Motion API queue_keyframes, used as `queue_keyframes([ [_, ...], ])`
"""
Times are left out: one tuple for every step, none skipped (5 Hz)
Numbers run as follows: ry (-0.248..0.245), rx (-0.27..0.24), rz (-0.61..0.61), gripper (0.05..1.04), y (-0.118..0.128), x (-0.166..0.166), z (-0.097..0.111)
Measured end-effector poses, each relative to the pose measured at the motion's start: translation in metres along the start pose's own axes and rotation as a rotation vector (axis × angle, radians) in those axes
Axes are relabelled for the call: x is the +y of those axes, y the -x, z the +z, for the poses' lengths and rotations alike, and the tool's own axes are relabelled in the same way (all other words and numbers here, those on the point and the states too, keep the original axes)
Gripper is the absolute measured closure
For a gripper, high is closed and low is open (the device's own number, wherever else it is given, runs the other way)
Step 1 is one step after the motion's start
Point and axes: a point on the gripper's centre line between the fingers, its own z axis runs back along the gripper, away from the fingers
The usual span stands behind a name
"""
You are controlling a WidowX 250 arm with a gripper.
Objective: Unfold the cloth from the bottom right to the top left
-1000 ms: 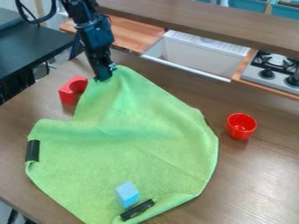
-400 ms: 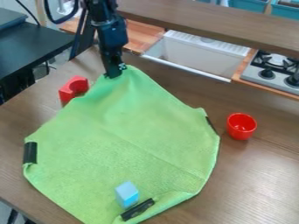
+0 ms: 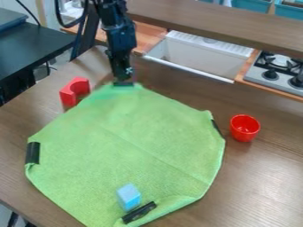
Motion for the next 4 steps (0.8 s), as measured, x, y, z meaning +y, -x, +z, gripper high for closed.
queue_keyframes([
  [0.015,0.014,-0.025,0.277,0.004,-0.004,-0.006],
  [0.043,0.009,-0.032,0.077,0.006,-0.011,-0.009],
  [0.018,-0.032,-0.058,0.081,0.003,-0.02,0.028],
  [0.016,-0.057,-0.099,0.084,0.006,-0.05,0.074],
])
